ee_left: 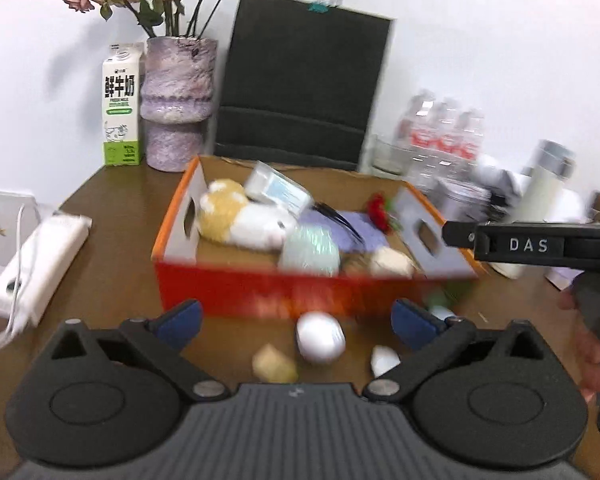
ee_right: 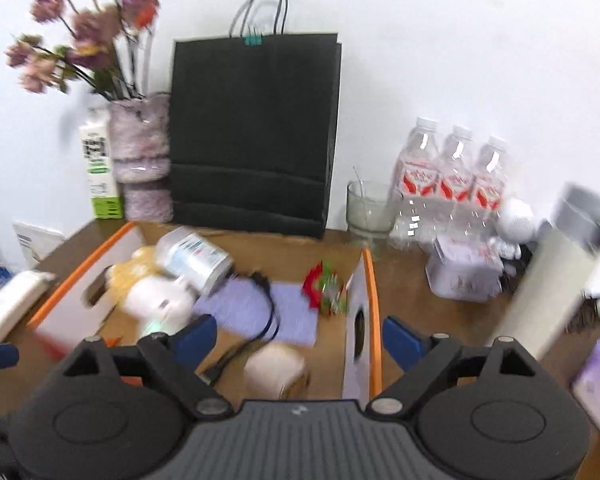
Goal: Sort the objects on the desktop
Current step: 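Carry the bag and cable over the box and open both tools, then move the left tool to the yellow soap bar while the right tool reaches the navy pouch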
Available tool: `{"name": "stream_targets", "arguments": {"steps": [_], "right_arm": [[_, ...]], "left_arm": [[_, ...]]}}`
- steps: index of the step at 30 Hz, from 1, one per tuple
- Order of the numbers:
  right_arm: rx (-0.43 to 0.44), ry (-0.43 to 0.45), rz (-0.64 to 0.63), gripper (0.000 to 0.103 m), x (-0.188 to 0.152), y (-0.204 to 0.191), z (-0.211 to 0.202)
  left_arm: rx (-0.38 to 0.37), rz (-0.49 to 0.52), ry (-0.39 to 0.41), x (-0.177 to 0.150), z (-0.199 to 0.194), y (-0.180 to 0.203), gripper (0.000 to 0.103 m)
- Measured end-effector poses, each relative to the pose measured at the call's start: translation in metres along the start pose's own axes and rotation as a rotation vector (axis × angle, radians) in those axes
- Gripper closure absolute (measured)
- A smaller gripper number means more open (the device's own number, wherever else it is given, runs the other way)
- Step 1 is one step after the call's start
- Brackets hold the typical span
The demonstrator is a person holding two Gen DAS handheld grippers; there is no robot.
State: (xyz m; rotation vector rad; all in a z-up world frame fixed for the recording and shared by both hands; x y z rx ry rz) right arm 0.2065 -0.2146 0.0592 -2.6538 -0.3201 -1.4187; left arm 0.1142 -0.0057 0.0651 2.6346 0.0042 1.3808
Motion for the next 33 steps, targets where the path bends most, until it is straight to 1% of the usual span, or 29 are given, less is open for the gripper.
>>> {"name": "stream_targets", "arguments": {"steps": [3, 4, 6, 8, 10, 11, 13, 15, 17, 19, 21, 24, 26, 33], "right_arm": [[0.012, 0.012, 0.014, 0.012, -0.042, -0.003, -0.035], [0.003, 0.014, 0.012, 0.012, -0.057, -0.005, -0.046], [-0.007, 0.015, 0.014, 0.012, -0.089, -0.009, -0.065], [0.016, 0.024, 0.023, 0.012, -0.117, -0.013, -0.085], [0.067, 0.035, 0.029, 0.012, -0.142, -0.017, -0.103], [0.08, 0.043, 0.033, 0.012, -0.153, -0.019, -0.11], [0.077, 0.054, 0.027, 0.012, -0.169, -0.021, -0.116], [0.055, 0.059, -0.007, 0.012, -0.179, -0.024, -0.12], [0.028, 0.09, -0.025, 0.012, -0.186, -0.022, -0.124], [0.029, 0.084, 0.003, 0.012, -0.189, -0.016, -0.122], [0.05, 0.062, 0.056, 0.012, -0.192, -0.009, -0.118], [0.073, 0.054, 0.117, 0.012, -0.195, 0.001, -0.116], [0.073, 0.03, 0.143, 0.012, -0.196, 0.004, -0.112], [0.072, 0.009, 0.125, 0.012, -0.198, 0.0, -0.109]], "left_arm": [[-0.011, 0.035, 0.044, -0.037, -0.032, -0.006, 0.0], [-0.014, 0.052, 0.054, -0.05, -0.04, -0.006, 0.0], [0.002, 0.078, 0.048, -0.079, -0.052, -0.008, 0.0], [0.012, 0.063, 0.026, -0.105, -0.062, -0.009, 0.0], [-0.004, 0.031, 0.03, -0.121, -0.068, -0.01, 0.0], [-0.011, 0.018, 0.033, -0.125, -0.07, -0.01, 0.0], [-0.009, 0.026, 0.022, -0.129, -0.068, -0.008, 0.0], [0.023, 0.067, 0.019, -0.131, -0.065, -0.003, 0.0], [0.039, 0.093, 0.018, -0.131, -0.063, 0.001, 0.0], [0.039, 0.116, -0.005, -0.135, -0.059, 0.005, 0.0], [0.047, 0.132, -0.025, -0.137, -0.056, 0.007, 0.0], [0.051, 0.133, -0.037, -0.138, -0.055, 0.007, 0.0], [0.058, 0.124, -0.044, -0.139, -0.054, 0.006, 0.0], [0.065, 0.125, -0.071, -0.139, -0.051, 0.005, 0.0]]}}
Point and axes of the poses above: each gripper's, at about its wrist camera, not at the fingertips, and z roughly the way its jaws point, y to its right, x to its top, the point moved 4 cm from there along z, roughly the way its jaws point, and after that the axes turned 1 degree about z, right-handed, at the moved point
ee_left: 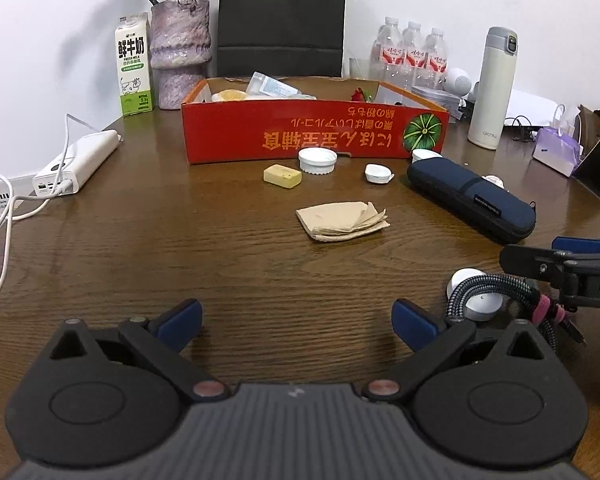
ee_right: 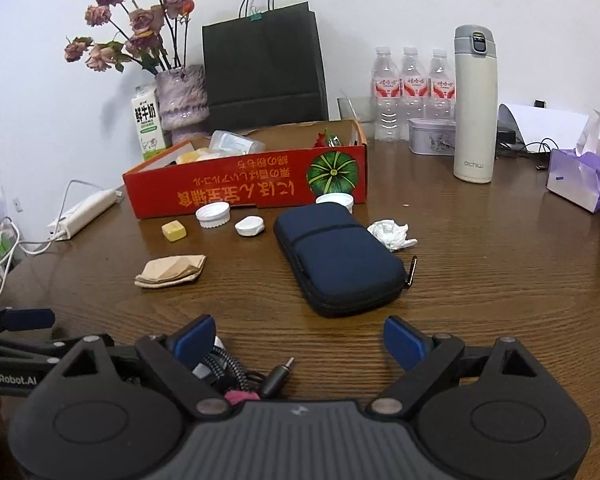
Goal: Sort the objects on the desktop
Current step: 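Move the left tool to the yellow soap bar while the right tool reaches the navy pouch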
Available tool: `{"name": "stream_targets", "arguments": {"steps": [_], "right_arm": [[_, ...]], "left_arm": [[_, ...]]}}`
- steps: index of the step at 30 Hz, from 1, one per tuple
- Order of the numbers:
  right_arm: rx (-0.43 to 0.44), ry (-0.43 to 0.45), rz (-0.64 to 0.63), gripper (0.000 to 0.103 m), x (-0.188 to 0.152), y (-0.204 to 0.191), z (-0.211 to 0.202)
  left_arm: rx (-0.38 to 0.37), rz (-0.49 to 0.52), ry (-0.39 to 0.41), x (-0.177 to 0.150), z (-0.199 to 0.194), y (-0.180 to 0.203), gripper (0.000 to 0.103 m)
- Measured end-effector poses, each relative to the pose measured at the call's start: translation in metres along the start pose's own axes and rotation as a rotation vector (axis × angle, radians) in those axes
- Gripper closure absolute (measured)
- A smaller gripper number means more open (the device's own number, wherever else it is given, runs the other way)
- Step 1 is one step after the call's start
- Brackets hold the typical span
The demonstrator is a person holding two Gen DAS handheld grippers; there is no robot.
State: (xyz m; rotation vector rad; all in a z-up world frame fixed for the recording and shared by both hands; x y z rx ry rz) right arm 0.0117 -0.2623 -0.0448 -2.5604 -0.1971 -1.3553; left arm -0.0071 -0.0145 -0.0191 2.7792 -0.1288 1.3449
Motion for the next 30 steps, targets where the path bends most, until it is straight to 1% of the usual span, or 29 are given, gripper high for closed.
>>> {"name": "stream_targets", "arguments": {"steps": [4, 7, 9, 11, 14, 16, 18, 21, 22, 24, 26, 28, 30], "right_arm": [[0.01, 0.003, 0.003, 0.012, 0.003, 0.003, 0.0], [0.023, 0.05, -0.007, 0.012, 0.017, 0.006, -0.001], [0.001, 0.093, -0.034, 0.013, 0.033, 0.011, 0.001], [0.001, 0.116, -0.058, 0.013, 0.05, 0.015, 0.009], [0.023, 0.082, -0.081, 0.014, 0.068, 0.016, 0.031], [0.046, 0.048, -0.103, 0.015, 0.074, 0.014, 0.049], [0.067, 0.014, -0.127, 0.015, 0.075, 0.011, 0.067], [0.08, -0.038, -0.176, 0.016, 0.075, 0.005, 0.092], [0.08, -0.055, -0.187, 0.015, 0.075, 0.003, 0.099], [0.072, -0.055, -0.214, 0.016, 0.073, 0.0, 0.104], [0.094, -0.045, -0.221, 0.018, 0.072, -0.001, 0.104], [0.106, -0.028, -0.214, 0.018, 0.07, 0.0, 0.103], [0.08, -0.039, -0.225, 0.02, 0.069, 0.001, 0.106]], "left_arm": [[-0.01, -0.015, -0.017, 0.007, 0.005, -0.005, 0.0], [0.017, -0.024, 0.029, 0.033, 0.011, -0.017, 0.0], [0.042, -0.055, 0.044, 0.053, 0.02, -0.028, 0.0], [0.025, -0.074, 0.048, 0.071, 0.034, -0.035, 0.0], [0.033, -0.077, 0.043, 0.089, 0.06, -0.041, 0.001], [0.031, -0.06, 0.05, 0.096, 0.074, -0.043, 0.001], [0.044, -0.062, 0.042, 0.102, 0.087, -0.045, 0.003], [0.001, -0.058, 0.045, 0.104, 0.099, -0.046, 0.008], [-0.018, -0.052, 0.046, 0.104, 0.103, -0.046, 0.011], [-0.028, -0.041, 0.033, 0.103, 0.11, -0.043, 0.014], [-0.042, -0.022, 0.019, 0.101, 0.116, -0.038, 0.02], [-0.057, -0.009, 0.019, 0.101, 0.12, -0.034, 0.022], [-0.051, 0.004, 0.009, 0.103, 0.127, -0.03, 0.029]]}}
Point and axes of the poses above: each gripper's, at about its wrist camera, not at the fingertips, and z roughly the way its jaws point, y to its right, x to its top, the point moved 4 cm from there along z, roughly the way its jaws point, and after that the axes turned 1 degree about z, right-handed, at the moved point
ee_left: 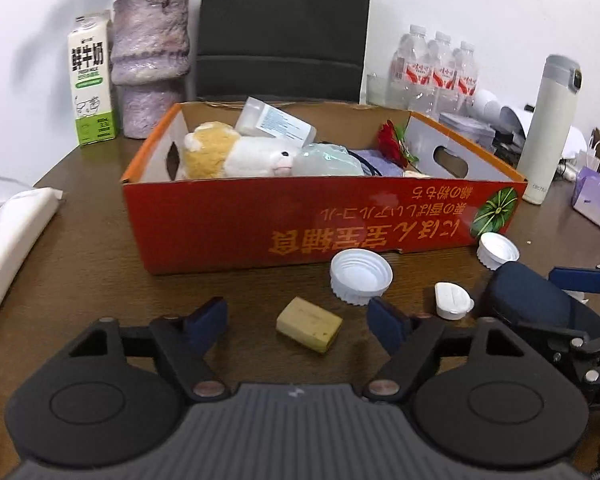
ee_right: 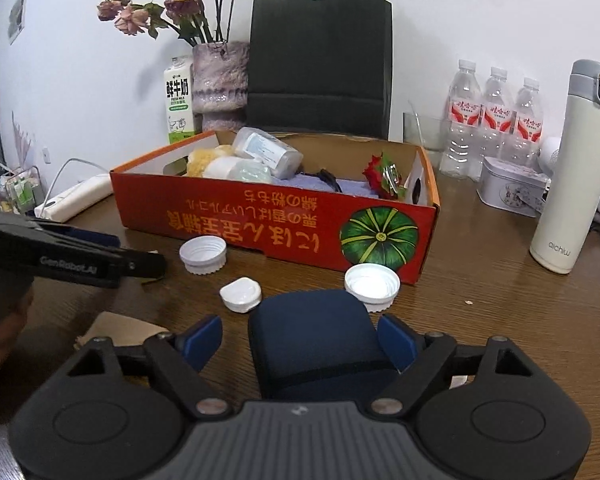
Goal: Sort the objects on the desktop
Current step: 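Move the left tool to the yellow soap bar while the right tool reaches the navy pouch, then grasp the yellow soap bar with the left tool while the right tool grasps the navy pouch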
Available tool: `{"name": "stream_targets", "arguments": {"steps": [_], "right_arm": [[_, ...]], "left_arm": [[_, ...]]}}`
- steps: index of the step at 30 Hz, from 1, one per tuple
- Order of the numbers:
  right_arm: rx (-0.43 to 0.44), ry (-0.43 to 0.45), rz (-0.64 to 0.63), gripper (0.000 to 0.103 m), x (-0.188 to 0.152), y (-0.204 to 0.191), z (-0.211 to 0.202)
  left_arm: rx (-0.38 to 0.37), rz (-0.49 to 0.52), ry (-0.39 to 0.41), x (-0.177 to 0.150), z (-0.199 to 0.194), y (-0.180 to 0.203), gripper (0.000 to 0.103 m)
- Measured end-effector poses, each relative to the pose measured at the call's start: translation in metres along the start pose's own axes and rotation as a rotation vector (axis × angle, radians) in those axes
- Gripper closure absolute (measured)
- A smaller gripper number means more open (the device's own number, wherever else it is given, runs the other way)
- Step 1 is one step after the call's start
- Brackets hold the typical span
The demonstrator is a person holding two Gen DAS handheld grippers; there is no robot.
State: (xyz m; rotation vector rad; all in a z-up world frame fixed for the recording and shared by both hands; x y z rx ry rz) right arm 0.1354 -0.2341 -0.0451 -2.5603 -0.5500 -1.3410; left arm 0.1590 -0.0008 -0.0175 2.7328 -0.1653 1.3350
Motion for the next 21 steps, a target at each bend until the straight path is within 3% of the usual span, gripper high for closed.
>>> {"name": "stream_targets", "arguments": {"steps": [3, 4, 9, 14, 18, 21], "right_arm": [[-0.019, -0.063, 0.018, 0.023, -0.003, 0.005, 0.009], [-0.016, -0.063, 0.027, 0.023, -0.003, 0.007, 0.008], [-0.082, -0.002, 0.01, 0.035, -0.003, 0.004, 0.002], [-0.099, 0.108, 0.049, 0.038, 0.006, 0.007, -0.02], [-0.106, 0.169, 0.083, 0.038, 0.019, 0.005, -0.05], [-0.077, 0.19, 0.117, 0.038, 0.03, 0.003, -0.072]], "left_arm": [[0.035, 0.04, -0.007, 0.0, 0.007, 0.006, 0.053], [0.033, 0.061, 0.0, 0.0, 0.006, 0.007, 0.067], [0.06, 0.034, 0.036, 0.006, -0.012, 0.007, 0.069], [0.046, -0.056, 0.136, 0.009, -0.06, 0.007, 0.069], [0.036, -0.158, 0.163, 0.004, -0.09, -0.002, 0.069], [0.038, -0.178, 0.174, 0.005, -0.107, -0.009, 0.069]]}}
Point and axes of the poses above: each gripper's, at about its wrist camera, not at the fingertips, and z roughly the way its jaws point, y to its right, x to its top, the point moved 4 cm from there along z, roughly the way its jaws point, and after that the axes turned 1 degree about z, right-handed, at the moved point
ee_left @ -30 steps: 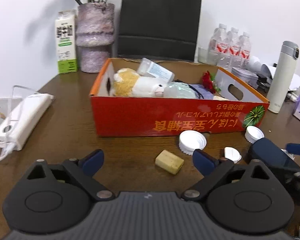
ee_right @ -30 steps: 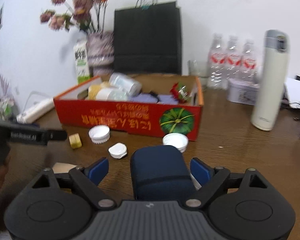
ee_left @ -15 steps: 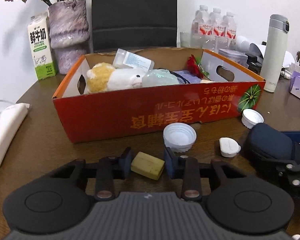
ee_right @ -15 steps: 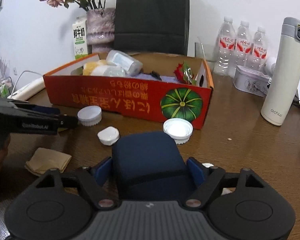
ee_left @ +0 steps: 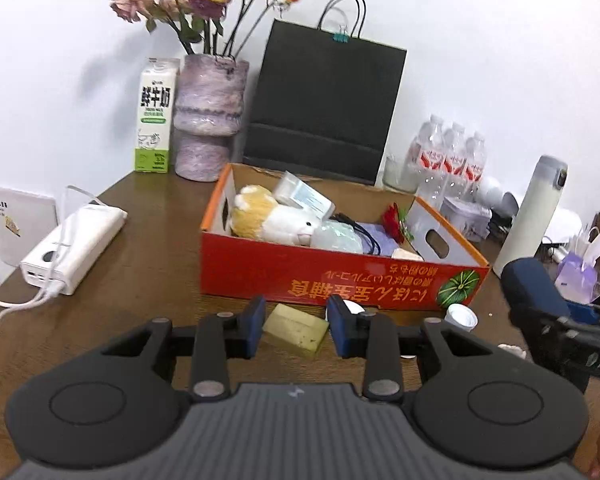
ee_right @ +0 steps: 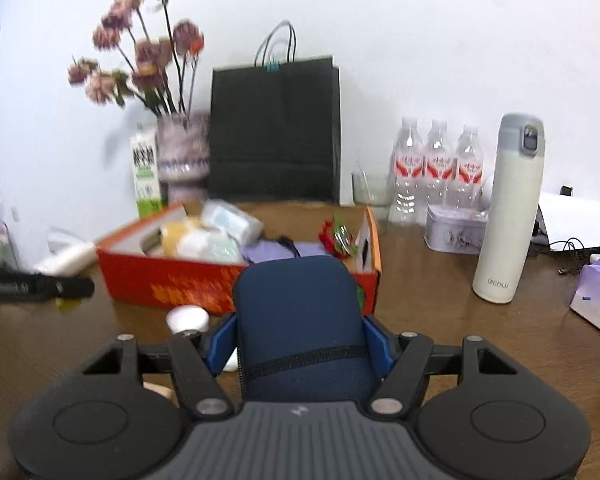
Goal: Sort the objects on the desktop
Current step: 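Grasp the yellow soap bar with the left tool while the right tool grasps the navy pouch, then lower both items into the box and open both tools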
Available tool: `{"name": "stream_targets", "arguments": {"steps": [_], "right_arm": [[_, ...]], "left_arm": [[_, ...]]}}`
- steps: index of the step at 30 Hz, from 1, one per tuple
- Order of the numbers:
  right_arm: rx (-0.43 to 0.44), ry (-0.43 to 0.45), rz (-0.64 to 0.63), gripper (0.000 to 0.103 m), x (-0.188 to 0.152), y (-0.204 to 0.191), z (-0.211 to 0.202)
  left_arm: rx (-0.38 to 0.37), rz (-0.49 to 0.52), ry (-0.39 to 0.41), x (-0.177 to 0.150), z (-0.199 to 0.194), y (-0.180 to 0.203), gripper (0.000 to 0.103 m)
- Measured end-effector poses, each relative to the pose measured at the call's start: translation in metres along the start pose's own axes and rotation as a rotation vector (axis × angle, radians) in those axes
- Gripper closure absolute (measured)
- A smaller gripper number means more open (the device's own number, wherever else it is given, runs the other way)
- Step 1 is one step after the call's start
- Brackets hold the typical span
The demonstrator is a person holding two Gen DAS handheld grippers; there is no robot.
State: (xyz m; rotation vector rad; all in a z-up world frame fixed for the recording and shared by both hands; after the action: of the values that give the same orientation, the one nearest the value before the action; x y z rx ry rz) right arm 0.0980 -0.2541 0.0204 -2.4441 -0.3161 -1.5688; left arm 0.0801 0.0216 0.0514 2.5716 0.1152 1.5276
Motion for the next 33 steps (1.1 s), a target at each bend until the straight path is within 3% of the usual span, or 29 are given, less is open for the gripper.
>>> {"name": "stream_targets", "arguments": {"steps": [4, 8, 10, 13, 16, 18, 21, 26, 27, 29, 30, 33], "right_arm": [[0.038, 0.012, 0.053, 0.038, 0.023, 0.001, -0.016], [0.103, 0.001, 0.145, 0.038, 0.062, 0.012, -0.014], [0.117, 0.014, 0.196, 0.038, 0.087, 0.019, -0.005], [0.128, 0.001, 0.284, 0.038, 0.123, 0.031, 0.03], [0.13, -0.099, 0.339, 0.037, 0.144, 0.035, 0.095], [0.112, -0.17, 0.318, 0.037, 0.15, 0.033, 0.145], [0.086, -0.285, 0.27, 0.037, 0.147, 0.026, 0.214], [0.003, -0.33, 0.143, 0.037, 0.131, 0.001, 0.291], [-0.008, -0.355, 0.128, 0.036, 0.125, -0.003, 0.3], [0.005, -0.442, 0.133, 0.035, 0.117, -0.006, 0.312], [0.019, -0.457, 0.151, 0.036, 0.115, -0.004, 0.311], [0.012, -0.397, 0.156, 0.037, 0.12, 0.004, 0.287]], "left_arm": [[-0.013, 0.01, 0.02, 0.021, -0.014, -0.003, 0.069], [-0.02, 0.084, 0.016, 0.088, -0.019, -0.011, 0.068], [-0.017, 0.111, 0.011, 0.117, -0.005, -0.012, 0.068], [-0.05, 0.105, -0.078, 0.14, 0.04, -0.011, 0.068], [-0.046, 0.162, -0.189, 0.138, 0.098, -0.003, 0.068], [-0.016, 0.165, -0.247, 0.129, 0.134, -0.002, 0.068], [-0.033, 0.179, -0.315, 0.115, 0.173, -0.001, 0.068], [-0.003, 0.19, -0.399, 0.094, 0.216, -0.005, 0.066], [0.003, 0.181, -0.4, 0.094, 0.218, -0.008, 0.065], [0.016, 0.142, -0.374, 0.099, 0.215, -0.017, 0.042], [0.028, 0.116, -0.358, 0.103, 0.211, -0.022, 0.039], [0.035, 0.085, -0.332, 0.114, 0.198, -0.028, 0.032]]}}
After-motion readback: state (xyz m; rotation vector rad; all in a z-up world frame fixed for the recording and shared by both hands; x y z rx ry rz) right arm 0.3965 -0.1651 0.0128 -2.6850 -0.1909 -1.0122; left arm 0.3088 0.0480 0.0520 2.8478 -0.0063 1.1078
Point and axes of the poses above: each gripper's, at about its wrist camera, not at the fingertips, and z roughly the way its jaws point, y to its right, x to its top, the point moved 4 cm from there along z, roughly the way its jaws point, and after that the axes turned 1 degree about z, right-handed, at the moved point
